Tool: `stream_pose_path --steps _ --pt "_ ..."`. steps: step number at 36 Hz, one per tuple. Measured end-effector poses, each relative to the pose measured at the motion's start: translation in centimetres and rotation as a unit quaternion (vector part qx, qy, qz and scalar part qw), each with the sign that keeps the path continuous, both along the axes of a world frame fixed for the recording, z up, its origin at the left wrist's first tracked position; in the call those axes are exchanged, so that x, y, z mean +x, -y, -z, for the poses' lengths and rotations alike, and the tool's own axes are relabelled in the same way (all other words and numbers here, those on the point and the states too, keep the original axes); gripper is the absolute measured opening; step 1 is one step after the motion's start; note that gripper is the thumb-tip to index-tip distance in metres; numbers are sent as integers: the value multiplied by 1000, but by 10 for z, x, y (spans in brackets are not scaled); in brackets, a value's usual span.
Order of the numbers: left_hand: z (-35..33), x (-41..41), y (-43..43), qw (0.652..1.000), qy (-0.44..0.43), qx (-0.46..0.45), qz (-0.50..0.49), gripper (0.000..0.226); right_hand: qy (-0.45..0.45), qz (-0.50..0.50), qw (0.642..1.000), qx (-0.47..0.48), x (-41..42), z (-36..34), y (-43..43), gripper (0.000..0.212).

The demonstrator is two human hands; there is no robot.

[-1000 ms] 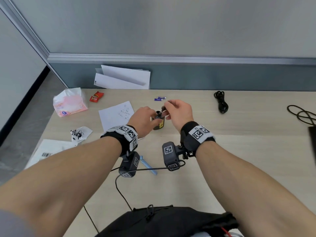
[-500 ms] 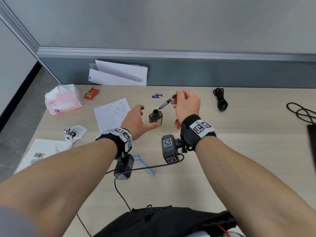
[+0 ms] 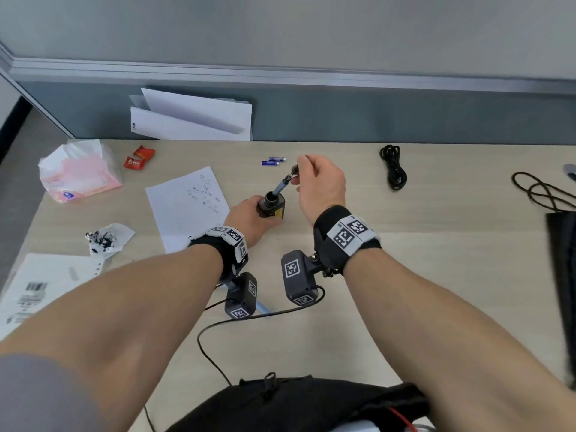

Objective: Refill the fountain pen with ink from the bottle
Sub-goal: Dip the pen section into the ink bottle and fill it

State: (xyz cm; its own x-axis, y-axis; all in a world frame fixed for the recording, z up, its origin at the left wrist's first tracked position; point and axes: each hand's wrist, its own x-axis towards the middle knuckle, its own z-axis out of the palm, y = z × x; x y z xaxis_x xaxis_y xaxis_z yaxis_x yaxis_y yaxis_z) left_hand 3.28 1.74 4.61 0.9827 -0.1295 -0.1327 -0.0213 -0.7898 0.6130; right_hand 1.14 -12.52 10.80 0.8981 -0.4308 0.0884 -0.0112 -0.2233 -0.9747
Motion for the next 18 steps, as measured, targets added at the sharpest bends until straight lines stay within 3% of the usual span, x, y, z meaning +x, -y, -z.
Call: stream_pose_path --steps 12,18 --pt "-15 -4 4 999 14 34 28 34 -16 2 1000 -16 -3 1 6 22" --pt "-27 -5 4 988 38 114 93 30 -38 -8 999 -33 -6 9 7 21"
